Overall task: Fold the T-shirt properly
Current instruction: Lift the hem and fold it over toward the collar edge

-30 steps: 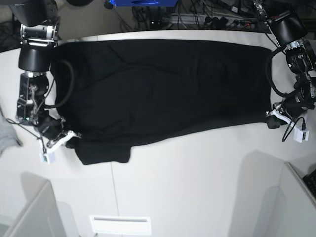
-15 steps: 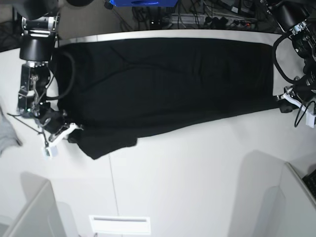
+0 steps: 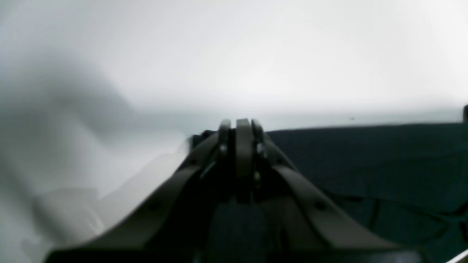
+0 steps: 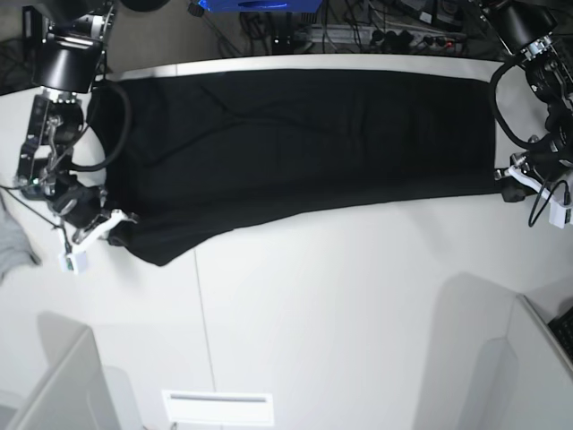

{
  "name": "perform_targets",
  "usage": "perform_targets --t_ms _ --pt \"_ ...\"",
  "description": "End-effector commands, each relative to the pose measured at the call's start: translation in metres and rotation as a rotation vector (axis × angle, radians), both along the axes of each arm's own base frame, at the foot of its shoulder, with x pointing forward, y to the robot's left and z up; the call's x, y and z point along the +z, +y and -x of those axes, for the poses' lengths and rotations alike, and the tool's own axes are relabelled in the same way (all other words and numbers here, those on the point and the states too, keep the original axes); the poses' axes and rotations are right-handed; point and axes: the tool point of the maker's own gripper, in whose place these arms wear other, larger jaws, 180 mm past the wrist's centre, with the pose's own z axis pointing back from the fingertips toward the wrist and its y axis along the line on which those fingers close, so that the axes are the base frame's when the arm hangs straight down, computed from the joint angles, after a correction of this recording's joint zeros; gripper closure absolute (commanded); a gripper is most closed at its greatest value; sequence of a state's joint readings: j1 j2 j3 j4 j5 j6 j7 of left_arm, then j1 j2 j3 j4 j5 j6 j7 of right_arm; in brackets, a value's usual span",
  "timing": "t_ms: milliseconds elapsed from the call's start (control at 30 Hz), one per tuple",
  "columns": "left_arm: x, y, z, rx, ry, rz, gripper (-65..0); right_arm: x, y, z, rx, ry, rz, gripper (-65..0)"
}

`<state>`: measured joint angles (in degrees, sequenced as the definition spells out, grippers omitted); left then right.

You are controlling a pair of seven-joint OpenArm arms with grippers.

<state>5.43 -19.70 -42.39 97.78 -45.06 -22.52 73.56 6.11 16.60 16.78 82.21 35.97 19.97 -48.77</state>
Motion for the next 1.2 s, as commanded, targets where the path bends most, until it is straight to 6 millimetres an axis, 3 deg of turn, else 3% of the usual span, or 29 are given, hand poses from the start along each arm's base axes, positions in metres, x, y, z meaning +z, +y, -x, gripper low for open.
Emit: perform_targets --t_ms 0,167,333,567,833,967,1167 --pt "0.01 0.004 -0.003 -0.006 -0.031 -0.023 0.0 0.02 -0.008 -0.011 -0.011 -0.059 0.003 0.0" --pt "0.007 0.001 0.004 -0.012 -0.017 -0.028 0.0 0.023 -0.014 0.007 -0.023 -0.061 0.027 0.0" --pt "0.016 -0.002 0.003 -0.028 -0.039 -0.054 0.0 0.021 -0.024 0.03 -0.037 -0.015 0.05 0.0" --pt "0.012 -0.002 0.009 -0.032 -0.02 -0.055 0.0 0.04 -0.027 0.051 -0.078 -0.008 0.056 0.0" --pt "0.009 -0.004 0.018 -0.042 -0.001 -0.069 0.0 0.035 -0.019 0.074 -0.064 0.019 0.074 0.0" --pt "0.015 -0.007 0.019 -0.055 -0.012 -0.088 0.0 0.037 -0.023 0.09 -0.097 0.033 0.077 0.0" --pt "0.007 -0.007 0.029 -0.058 0.021 -0.088 0.0 0.031 -0.025 0.119 -0.129 0.082 0.084 0.0"
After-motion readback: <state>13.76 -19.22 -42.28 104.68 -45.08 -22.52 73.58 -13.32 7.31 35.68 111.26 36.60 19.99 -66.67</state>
